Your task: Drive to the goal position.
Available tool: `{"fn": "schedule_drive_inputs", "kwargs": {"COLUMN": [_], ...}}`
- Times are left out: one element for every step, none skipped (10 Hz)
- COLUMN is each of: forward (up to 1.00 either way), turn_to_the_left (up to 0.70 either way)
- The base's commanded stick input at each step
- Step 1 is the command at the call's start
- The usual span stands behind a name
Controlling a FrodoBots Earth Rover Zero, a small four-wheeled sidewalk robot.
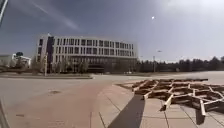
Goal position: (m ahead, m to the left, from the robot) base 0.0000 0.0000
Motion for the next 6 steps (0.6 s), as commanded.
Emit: {"fn": "schedule_drive_inputs", "kwargs": {"forward": [0.05, 0.05, 0.05, 0.05, 0.05, 0.05], "turn_to_the_left": [0.0, 0.0, 0.0, 0.0, 0.0, 0.0]}}
